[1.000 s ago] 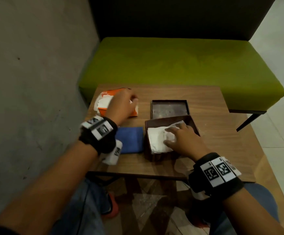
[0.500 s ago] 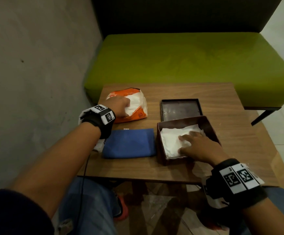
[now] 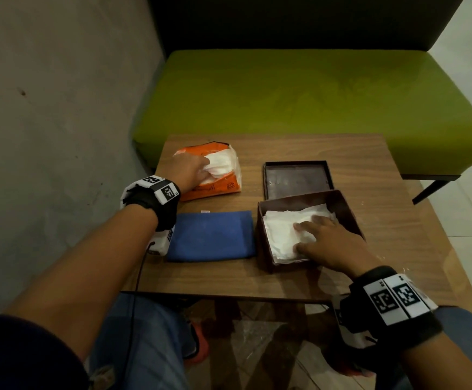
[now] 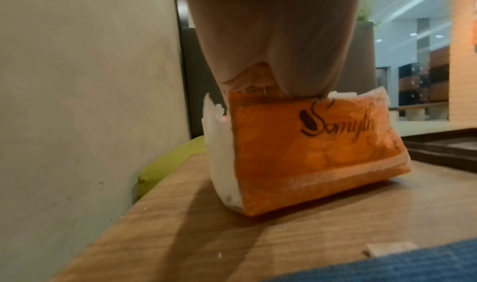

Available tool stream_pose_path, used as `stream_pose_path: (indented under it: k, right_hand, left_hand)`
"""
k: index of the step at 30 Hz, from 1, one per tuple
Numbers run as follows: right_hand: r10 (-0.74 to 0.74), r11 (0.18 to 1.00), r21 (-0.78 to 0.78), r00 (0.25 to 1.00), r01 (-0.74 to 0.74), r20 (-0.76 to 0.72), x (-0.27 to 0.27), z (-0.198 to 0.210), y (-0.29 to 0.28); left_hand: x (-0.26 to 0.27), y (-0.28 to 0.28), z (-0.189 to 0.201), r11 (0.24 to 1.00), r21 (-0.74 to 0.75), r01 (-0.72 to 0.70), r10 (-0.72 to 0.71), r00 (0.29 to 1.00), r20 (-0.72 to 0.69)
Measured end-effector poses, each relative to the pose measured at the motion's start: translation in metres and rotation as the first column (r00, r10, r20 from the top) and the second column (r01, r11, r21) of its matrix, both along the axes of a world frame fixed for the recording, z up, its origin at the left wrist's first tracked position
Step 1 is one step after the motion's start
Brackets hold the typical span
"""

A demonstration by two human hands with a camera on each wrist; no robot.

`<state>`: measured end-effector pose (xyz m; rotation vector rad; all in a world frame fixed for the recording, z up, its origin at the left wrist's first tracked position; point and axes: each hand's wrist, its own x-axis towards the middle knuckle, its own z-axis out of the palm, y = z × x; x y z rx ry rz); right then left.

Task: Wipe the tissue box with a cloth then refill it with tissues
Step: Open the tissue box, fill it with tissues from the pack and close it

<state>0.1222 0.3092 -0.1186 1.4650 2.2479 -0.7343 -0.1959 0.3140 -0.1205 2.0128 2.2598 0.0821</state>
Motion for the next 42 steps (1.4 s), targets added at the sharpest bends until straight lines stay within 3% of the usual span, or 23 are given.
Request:
stream_pose_path:
  k: [3, 7, 9, 10, 11, 12, 13, 14, 15, 16, 17, 19, 21, 24, 27, 29, 31, 32, 35, 38, 39, 42]
  right_hand:
    - [-0.003, 1.0, 0.013, 1.0, 0.003, -0.01, 0.0, 0.002, -0.002]
    - [-0.052, 0.998, 0.039, 0.996, 0.055, -0.068, -0.002, 0.003, -0.004]
    - [-0.072, 0.996, 0.048, 0.993, 0.077, -0.091, -0.003, 0.004, -0.005]
    - [-0.07, 0.996, 0.055, 0.993, 0.075, -0.097, -0.004, 0.004, -0.006]
    - [-0.067, 0.995, 0.063, 0.993, 0.074, -0.1, -0.005, 0.004, -0.007]
    - [-0.069, 0.994, 0.075, 0.992, 0.077, -0.108, -0.005, 0.005, -0.008]
    - [-0.076, 0.992, 0.092, 0.99, 0.087, -0.121, -0.006, 0.005, -0.009]
    - [-0.085, 0.989, 0.112, 0.987, 0.1, -0.135, -0.006, 0.005, -0.01]
    - [-0.093, 0.985, 0.128, 0.985, 0.112, -0.147, -0.005, 0.005, -0.012]
    - [-0.098, 0.983, 0.141, 0.983, 0.12, -0.157, -0.005, 0.005, -0.014]
    - [-0.097, 0.98, 0.158, 0.981, 0.124, -0.169, -0.004, 0.006, -0.017]
    - [-0.066, 0.968, 0.221, 0.974, 0.115, -0.216, -0.004, 0.008, -0.023]
    - [-0.01, 0.952, 0.284, 0.937, 0.116, -0.349, -0.005, 0.012, -0.032]
    - [-0.005, 0.952, 0.226, 0.752, 0.204, -0.659, -0.013, 0.029, -0.049]
    - [-0.25, 0.959, -0.136, 0.519, 0.247, -0.818, -0.022, 0.05, -0.065]
    - [-0.501, 0.864, -0.479, 0.374, 0.156, -0.781, -0.024, 0.058, -0.072]
    - [-0.681, 0.719, -0.693, 0.264, 0.062, -0.683, -0.025, 0.06, -0.077]
    - [-0.705, 0.694, -0.717, 0.256, 0.058, -0.661, -0.027, 0.058, -0.081]
    - [-0.616, 0.785, -0.601, 0.288, 0.148, -0.734, -0.03, 0.054, -0.091]
    - [-0.665, 0.745, -0.654, 0.231, 0.131, -0.71, -0.023, 0.052, -0.086]
    - [-0.689, 0.721, -0.685, 0.212, 0.106, -0.693, -0.022, 0.053, -0.084]
    - [-0.69, 0.72, -0.69, 0.199, 0.082, -0.696, -0.024, 0.054, -0.085]
  left_hand:
    - [-0.002, -0.003, 0.0, 0.982, 0.149, -0.115, 0.101, 0.99, 0.101]
    - [-0.002, -0.009, 0.012, 0.885, 0.392, -0.253, 0.14, 0.945, 0.295]
    - [0.002, -0.013, 0.025, 0.797, 0.483, -0.362, 0.135, 0.886, 0.443]
    - [0.007, -0.014, 0.034, 0.742, 0.492, -0.455, 0.142, 0.824, 0.548]
    - [0.009, -0.014, 0.041, 0.677, 0.465, -0.571, 0.149, 0.725, 0.673]
    - [0.012, -0.016, 0.052, 0.623, 0.374, -0.687, 0.121, 0.557, 0.821]
    - [0.015, -0.021, 0.064, 0.6, 0.238, -0.763, 0.015, 0.309, 0.951]
    - [0.016, -0.026, 0.073, 0.64, 0.108, -0.76, -0.128, 0.033, 0.991]
    - [0.016, -0.031, 0.079, 0.696, 0.022, -0.718, -0.227, -0.191, 0.955]
    - [0.019, -0.041, 0.085, 0.742, -0.037, -0.67, -0.262, -0.341, 0.903]
    - [0.023, -0.051, 0.087, 0.765, -0.069, -0.641, -0.25, -0.394, 0.885]
    - [0.029, -0.067, 0.072, 0.737, -0.127, -0.664, -0.181, -0.376, 0.909]
    - [0.043, -0.085, 0.052, 0.767, -0.16, -0.621, -0.09, -0.352, 0.932]
    - [0.087, -0.111, 0.039, 0.757, -0.203, -0.621, 0.061, -0.243, 0.968]
    - [0.132, -0.133, 0.039, 0.791, -0.21, -0.574, 0.171, -0.121, 0.978]
    - [0.15, -0.141, 0.047, 0.81, -0.247, -0.533, 0.197, -0.149, 0.969]
    - [0.164, -0.145, 0.055, 0.844, -0.307, -0.441, 0.211, -0.254, 0.944]
    - [0.172, -0.144, 0.054, 0.865, -0.325, -0.382, 0.227, -0.279, 0.933]
    - [0.184, -0.144, 0.056, 0.878, -0.294, -0.377, 0.216, -0.237, 0.947]
    - [0.178, -0.142, 0.056, 0.865, -0.283, -0.415, 0.168, -0.291, 0.942]
    - [0.178, -0.141, 0.058, 0.87, -0.274, -0.41, 0.169, -0.274, 0.947]
    - [0.185, -0.137, 0.057, 0.876, -0.254, -0.411, 0.225, -0.119, 0.967]
